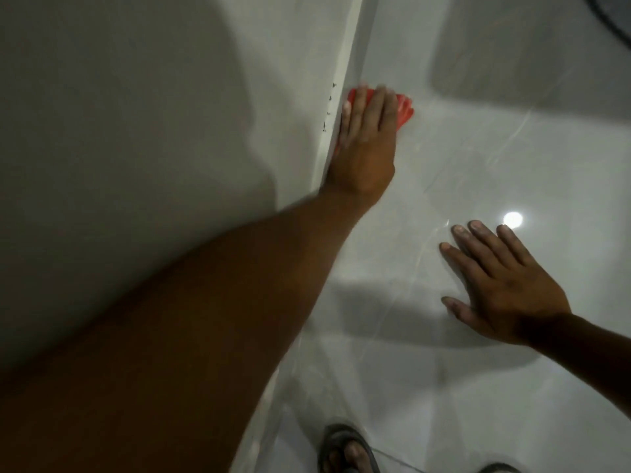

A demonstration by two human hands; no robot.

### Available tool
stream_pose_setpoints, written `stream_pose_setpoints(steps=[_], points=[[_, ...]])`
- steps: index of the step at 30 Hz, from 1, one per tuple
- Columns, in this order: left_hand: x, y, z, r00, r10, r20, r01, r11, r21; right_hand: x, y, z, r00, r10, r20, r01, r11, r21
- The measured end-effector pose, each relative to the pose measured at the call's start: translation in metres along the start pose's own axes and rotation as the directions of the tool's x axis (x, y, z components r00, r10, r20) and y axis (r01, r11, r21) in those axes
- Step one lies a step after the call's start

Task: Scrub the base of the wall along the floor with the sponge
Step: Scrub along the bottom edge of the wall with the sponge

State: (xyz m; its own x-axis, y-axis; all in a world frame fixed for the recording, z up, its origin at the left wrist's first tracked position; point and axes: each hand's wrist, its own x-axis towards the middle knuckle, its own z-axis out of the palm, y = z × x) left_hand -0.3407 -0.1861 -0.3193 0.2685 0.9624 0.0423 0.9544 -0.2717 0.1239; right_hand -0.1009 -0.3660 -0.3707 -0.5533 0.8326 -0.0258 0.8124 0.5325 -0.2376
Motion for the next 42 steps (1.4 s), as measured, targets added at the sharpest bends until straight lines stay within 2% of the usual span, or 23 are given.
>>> stream_pose_setpoints(steps=[3, 5, 8, 13, 17, 20, 24, 26, 28, 30, 32, 35, 38, 42], points=[[0.038, -0.001, 0.01, 0.993, -0.077, 0.09, 0.079, 0.997, -0.014, -0.002, 0.002, 0.004, 1.0, -0.002, -0.003, 0.002, 1.0, 0.011], [0.05, 0.005, 0.017, 0.986, -0.147, 0.079, 0.153, 0.985, -0.077, -0.002, 0.004, 0.003, 1.0, -0.005, 0.005, 0.005, 1.0, 0.01], [0.044, 0.005, 0.019, 0.984, -0.165, 0.067, 0.171, 0.981, -0.096, 0.0, 0.002, 0.003, 1.0, -0.008, -0.01, 0.008, 1.0, 0.006], [-0.052, 0.012, 0.013, 0.983, -0.181, 0.029, 0.183, 0.972, -0.145, 0.001, 0.002, 0.0, 1.0, -0.005, -0.004, 0.005, 1.0, -0.001], [-0.101, 0.005, 0.008, 0.983, -0.15, 0.103, 0.166, 0.972, -0.164, 0.002, 0.001, 0.0, 1.0, 0.013, -0.01, -0.013, 1.0, 0.004], [-0.073, 0.004, 0.008, 0.989, -0.097, 0.108, 0.115, 0.979, -0.17, 0.001, 0.001, -0.002, 1.0, 0.015, -0.01, -0.015, 1.0, 0.001], [0.006, 0.001, 0.012, 0.985, -0.13, 0.115, 0.149, 0.973, -0.177, 0.001, 0.001, 0.0, 1.0, 0.024, 0.001, -0.024, 1.0, 0.002], [0.037, -0.003, 0.012, 0.992, -0.053, 0.113, 0.069, 0.987, -0.142, 0.0, 0.001, 0.001, 1.0, 0.028, -0.002, -0.028, 1.0, 0.011], [0.05, -0.005, 0.012, 0.981, 0.147, 0.124, -0.143, 0.989, -0.036, 0.0, 0.001, 0.002, 1.0, 0.021, -0.004, -0.021, 1.0, 0.011], [0.055, -0.008, 0.01, 0.935, 0.316, 0.162, -0.33, 0.942, 0.067, 0.0, 0.001, 0.003, 1.0, 0.02, -0.018, -0.02, 1.0, 0.017], [0.062, -0.011, 0.01, 0.916, 0.357, 0.182, -0.382, 0.914, 0.133, -0.002, 0.001, 0.004, 0.999, 0.023, -0.033, -0.022, 1.0, 0.016], [0.083, -0.014, 0.014, 0.958, 0.228, 0.177, -0.263, 0.94, 0.215, -0.001, 0.0, 0.006, 0.999, 0.016, -0.041, -0.015, 1.0, 0.019], [0.092, -0.006, 0.019, 0.988, 0.003, 0.155, -0.019, 0.995, 0.099, -0.002, 0.001, 0.004, 0.999, 0.017, -0.032, -0.017, 1.0, 0.011], [0.044, 0.003, 0.017, 0.994, -0.097, 0.058, 0.099, 0.995, -0.024, 0.0, 0.001, 0.0, 1.0, 0.005, -0.017, -0.005, 1.0, -0.001]])
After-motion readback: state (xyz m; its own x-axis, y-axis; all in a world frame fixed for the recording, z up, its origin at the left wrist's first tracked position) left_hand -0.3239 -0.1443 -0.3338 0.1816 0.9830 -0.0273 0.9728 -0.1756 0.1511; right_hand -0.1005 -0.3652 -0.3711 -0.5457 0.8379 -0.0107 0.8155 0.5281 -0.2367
